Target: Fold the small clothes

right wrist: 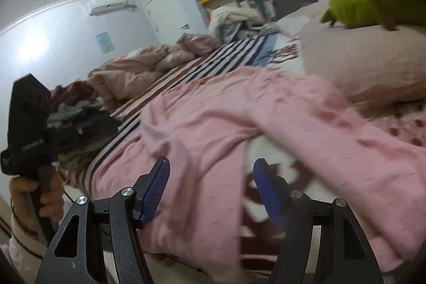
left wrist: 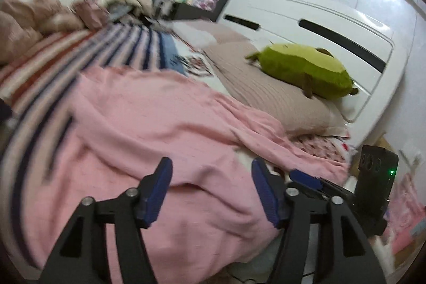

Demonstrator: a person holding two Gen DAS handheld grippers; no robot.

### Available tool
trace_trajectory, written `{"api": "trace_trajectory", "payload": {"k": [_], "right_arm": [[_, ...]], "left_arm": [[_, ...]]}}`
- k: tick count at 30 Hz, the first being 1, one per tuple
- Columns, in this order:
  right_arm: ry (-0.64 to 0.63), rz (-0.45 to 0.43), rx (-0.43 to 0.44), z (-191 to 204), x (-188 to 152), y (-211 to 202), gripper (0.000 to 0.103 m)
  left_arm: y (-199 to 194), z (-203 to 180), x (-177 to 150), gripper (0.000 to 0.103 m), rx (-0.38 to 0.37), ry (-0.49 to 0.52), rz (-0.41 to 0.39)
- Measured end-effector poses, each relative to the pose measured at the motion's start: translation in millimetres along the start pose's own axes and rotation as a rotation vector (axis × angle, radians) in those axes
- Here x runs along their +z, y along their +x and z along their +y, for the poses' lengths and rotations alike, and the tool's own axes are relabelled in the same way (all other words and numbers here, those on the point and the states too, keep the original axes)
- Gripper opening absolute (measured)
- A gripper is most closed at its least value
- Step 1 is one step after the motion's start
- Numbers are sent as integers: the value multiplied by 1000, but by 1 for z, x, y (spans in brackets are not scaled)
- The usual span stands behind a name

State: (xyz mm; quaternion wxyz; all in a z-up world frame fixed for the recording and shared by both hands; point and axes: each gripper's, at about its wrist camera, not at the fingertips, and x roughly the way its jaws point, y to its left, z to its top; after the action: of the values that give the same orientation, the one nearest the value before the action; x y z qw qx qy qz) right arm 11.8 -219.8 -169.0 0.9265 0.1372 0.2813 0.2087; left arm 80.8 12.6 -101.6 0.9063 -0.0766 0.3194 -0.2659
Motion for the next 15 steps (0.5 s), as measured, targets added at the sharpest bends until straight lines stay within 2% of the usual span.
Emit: {"api": "trace_trajectory", "payload": {"k": [3,6,7,8,9,10,12,15], "right_arm": [[-64,85,33,24,-5,24,63],[-141,184,26,50,-15,52,58],[-155,207,-6,54,-18,60,44],[-172,232,-52,57,-21,69,16],[-199,251,-111,60,-23,76,7],[-227,249,-156,62,-22,79,6],[-261,216,-189,65,-13,75,3],[-280,146,-249,65,22,62,2]], "left_arm": [[-26,20,-1,64,95,14,-49],[-42,42,-7,65,112,-14,-76],[-45,47,-9,65,110,-26,-83],[-48,53,-11,65,107,-35,-88],[-50,59,-15,66,106,-42,-93],[-52,66,-17,66,111,-47,-97],[-56,78,-22,66,122,-53,-103],[-59,93,-26,66,128,-67,-108]]}}
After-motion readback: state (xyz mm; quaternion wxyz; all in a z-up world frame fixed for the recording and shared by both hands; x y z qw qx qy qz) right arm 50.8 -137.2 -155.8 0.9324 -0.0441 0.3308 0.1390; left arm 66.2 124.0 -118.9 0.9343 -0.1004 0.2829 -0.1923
